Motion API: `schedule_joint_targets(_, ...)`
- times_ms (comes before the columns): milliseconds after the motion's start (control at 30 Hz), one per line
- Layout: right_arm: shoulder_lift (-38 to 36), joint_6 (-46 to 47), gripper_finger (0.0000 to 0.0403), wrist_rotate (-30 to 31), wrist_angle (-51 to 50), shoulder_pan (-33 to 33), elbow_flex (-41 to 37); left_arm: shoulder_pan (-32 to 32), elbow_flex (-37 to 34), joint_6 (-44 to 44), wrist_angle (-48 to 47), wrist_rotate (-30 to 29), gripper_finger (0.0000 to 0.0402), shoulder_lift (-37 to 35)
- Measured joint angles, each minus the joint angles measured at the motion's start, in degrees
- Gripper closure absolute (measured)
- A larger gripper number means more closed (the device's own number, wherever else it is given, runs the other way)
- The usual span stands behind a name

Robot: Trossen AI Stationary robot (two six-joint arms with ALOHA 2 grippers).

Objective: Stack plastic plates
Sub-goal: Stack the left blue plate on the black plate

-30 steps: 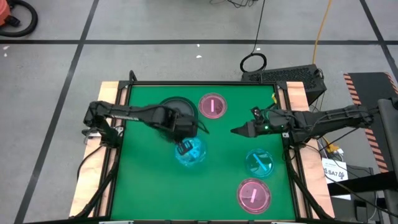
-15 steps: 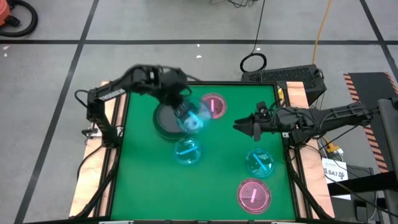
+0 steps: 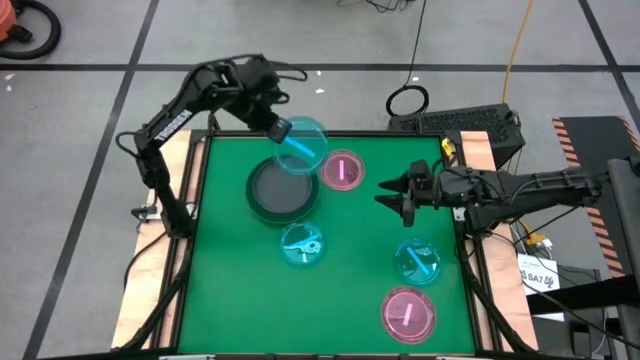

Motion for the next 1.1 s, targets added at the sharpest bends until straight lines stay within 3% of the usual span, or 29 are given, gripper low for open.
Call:
schedule_joint_targets(333, -0.02, -0.51, 0.017, -0.03, -7.75, -0.5, 0.0, 7.98, -3.71, 9.64, -0.07, 2.69, 0.0401, -0.02)
schedule_joint_targets(600, -0.02, 0.23, 0.017, 0.54, -7.83, -0.5, 0.0, 11.32, -16.93, 18.7, 0.62, 3.48, 0.0401, 0.0)
schedule_joint_targets(733, -0.02, 3.58, 0.017, 5.35, -7.81, -0.5, 0.0, 12.65, -23.8, 22.07, 3.82, 5.17, 0.0401, 0.04)
schedule_joint_targets(1100, -0.02, 7.7, 0.017, 9.21, -7.81, -2.67, 0.0, 12.72, -37.79, 22.83, 17.07, 5.62, 0.0401, 0.02)
